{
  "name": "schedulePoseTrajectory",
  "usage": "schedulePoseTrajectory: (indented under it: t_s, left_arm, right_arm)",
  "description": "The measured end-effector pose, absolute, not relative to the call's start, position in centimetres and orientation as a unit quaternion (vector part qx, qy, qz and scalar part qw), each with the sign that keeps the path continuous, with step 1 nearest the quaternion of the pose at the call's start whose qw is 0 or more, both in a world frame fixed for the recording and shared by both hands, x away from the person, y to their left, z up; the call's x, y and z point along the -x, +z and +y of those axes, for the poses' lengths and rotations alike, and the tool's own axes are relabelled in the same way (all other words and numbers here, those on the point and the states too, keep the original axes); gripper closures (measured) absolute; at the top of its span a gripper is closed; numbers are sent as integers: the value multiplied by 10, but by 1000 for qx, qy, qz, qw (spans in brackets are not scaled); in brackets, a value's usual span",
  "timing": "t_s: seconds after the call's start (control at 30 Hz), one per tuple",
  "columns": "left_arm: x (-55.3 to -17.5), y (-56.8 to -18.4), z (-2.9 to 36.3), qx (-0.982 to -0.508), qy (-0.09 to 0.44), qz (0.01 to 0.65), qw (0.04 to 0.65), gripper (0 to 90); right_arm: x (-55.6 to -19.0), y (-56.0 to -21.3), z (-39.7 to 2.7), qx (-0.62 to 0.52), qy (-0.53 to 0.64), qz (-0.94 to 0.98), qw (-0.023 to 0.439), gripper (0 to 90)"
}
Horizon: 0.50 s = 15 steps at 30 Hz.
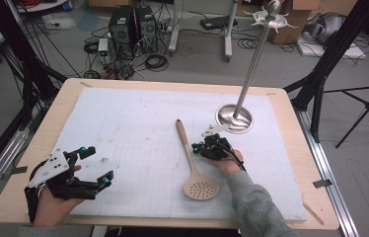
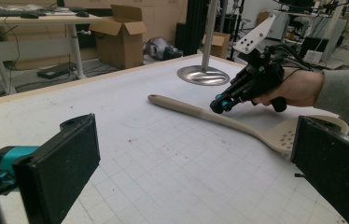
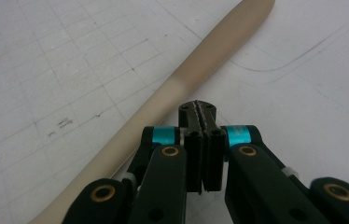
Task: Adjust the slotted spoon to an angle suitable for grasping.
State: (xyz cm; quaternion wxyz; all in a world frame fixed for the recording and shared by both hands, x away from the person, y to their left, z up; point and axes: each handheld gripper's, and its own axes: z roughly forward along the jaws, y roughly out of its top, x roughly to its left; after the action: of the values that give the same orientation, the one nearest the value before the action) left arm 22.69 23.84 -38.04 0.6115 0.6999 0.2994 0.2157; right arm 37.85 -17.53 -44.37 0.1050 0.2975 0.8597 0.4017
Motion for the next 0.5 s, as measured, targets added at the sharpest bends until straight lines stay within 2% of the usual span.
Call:
schedulePoseTrajectory:
  t_s: [0.4, 0.5]
  left_arm:
    - [-228, -383, 240, -699, 213, 304, 611, 17]
    - [-227, -383, 242, -698, 216, 306, 611, 17]
  right_arm:
    - [-385, -444, -170, -298, 395, 864, 91, 900]
    - [-386, -443, -168, -289, 392, 867, 101, 900]
